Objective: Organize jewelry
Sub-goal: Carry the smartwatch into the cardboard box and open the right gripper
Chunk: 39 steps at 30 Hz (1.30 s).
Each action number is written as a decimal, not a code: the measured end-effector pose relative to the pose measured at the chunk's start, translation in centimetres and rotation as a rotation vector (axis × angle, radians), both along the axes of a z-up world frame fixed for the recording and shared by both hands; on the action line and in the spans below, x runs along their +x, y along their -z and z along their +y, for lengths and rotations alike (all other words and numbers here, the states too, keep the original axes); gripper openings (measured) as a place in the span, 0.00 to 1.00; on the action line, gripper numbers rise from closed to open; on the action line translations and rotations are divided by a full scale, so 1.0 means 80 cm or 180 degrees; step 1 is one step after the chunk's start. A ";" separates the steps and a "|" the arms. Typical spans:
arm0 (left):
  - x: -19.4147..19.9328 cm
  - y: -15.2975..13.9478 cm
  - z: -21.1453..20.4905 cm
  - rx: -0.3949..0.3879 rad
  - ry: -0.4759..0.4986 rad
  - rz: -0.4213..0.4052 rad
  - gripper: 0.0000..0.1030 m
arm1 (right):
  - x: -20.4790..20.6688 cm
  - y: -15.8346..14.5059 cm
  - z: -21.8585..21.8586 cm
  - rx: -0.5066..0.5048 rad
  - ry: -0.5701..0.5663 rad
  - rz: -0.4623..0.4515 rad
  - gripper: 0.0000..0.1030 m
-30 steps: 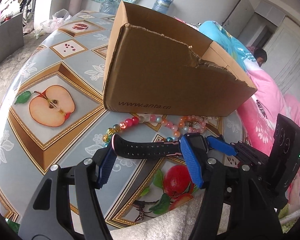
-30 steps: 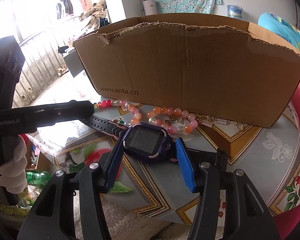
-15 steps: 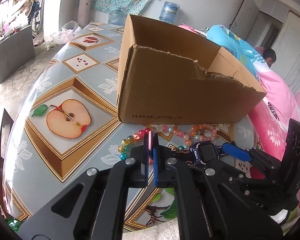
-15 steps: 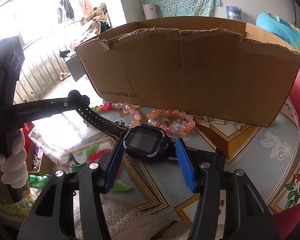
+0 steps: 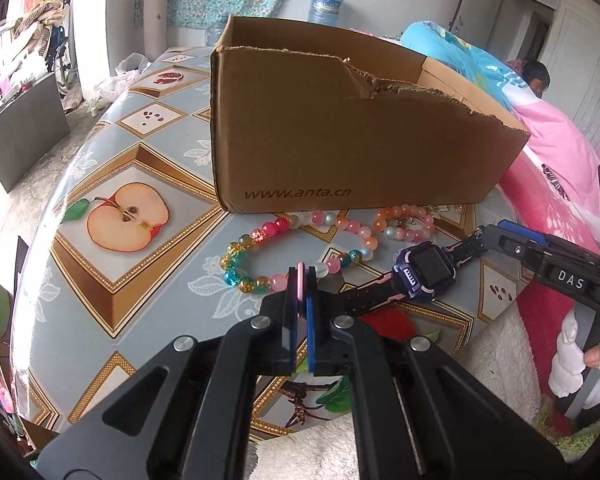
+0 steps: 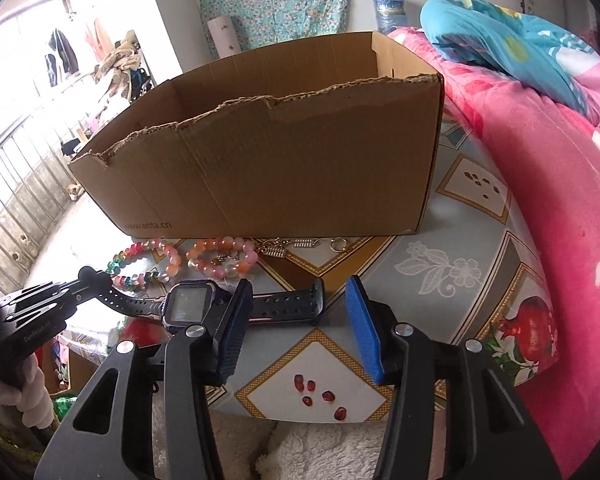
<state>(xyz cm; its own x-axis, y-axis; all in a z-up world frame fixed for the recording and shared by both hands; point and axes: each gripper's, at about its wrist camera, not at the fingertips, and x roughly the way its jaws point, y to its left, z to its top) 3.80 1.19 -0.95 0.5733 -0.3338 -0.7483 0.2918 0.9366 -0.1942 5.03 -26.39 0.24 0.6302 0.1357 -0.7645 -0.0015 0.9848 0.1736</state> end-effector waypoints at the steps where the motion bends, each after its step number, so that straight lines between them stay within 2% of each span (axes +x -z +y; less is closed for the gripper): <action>1: 0.001 0.001 0.001 -0.0004 0.0000 0.0005 0.03 | 0.004 0.004 -0.001 -0.0012 -0.0001 0.0033 0.40; 5: 0.001 0.001 0.000 -0.0013 0.0007 -0.0002 0.03 | 0.013 0.015 0.001 0.0014 -0.0066 0.0159 0.19; 8: 0.000 0.000 -0.002 -0.0019 0.0010 -0.0023 0.03 | 0.013 0.015 0.003 0.0012 -0.0049 0.0158 0.11; 14: -0.005 -0.009 -0.004 -0.0088 0.0030 -0.0125 0.02 | 0.007 0.000 0.002 0.0029 -0.0069 0.0029 0.07; 20: -0.018 -0.042 -0.009 -0.0245 0.0156 -0.0338 0.02 | -0.016 -0.030 0.008 0.0032 -0.0136 -0.0153 0.05; 24: -0.021 -0.076 -0.008 -0.0387 0.0222 -0.0457 0.02 | -0.028 -0.064 0.012 0.0036 -0.0210 -0.0320 0.05; 28: -0.010 -0.133 0.000 -0.0554 0.0315 -0.0718 0.02 | -0.023 -0.118 0.013 -0.0006 -0.0343 -0.0588 0.05; 31: 0.014 -0.176 0.004 -0.0568 0.0341 -0.0886 0.02 | 0.005 -0.160 0.012 -0.0026 -0.0440 -0.0755 0.05; 34: 0.060 -0.201 0.002 -0.0498 0.0295 -0.0889 0.02 | 0.059 -0.186 0.009 -0.0044 -0.0519 -0.0773 0.05; 36: 0.099 -0.206 -0.008 -0.0385 0.0273 -0.0792 0.02 | 0.104 -0.187 0.007 -0.0017 -0.0548 -0.0645 0.05; 39: 0.163 -0.194 -0.026 -0.0168 0.0262 -0.0547 0.02 | 0.179 -0.170 0.004 0.0045 -0.0557 -0.0299 0.05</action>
<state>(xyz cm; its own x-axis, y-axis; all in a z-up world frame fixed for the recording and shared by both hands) 16.85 -0.88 14.60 0.6603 -0.4209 -0.6219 0.4001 0.8980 -0.1830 19.35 -26.07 13.80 0.6645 0.2597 -0.7008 -0.1892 0.9656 0.1784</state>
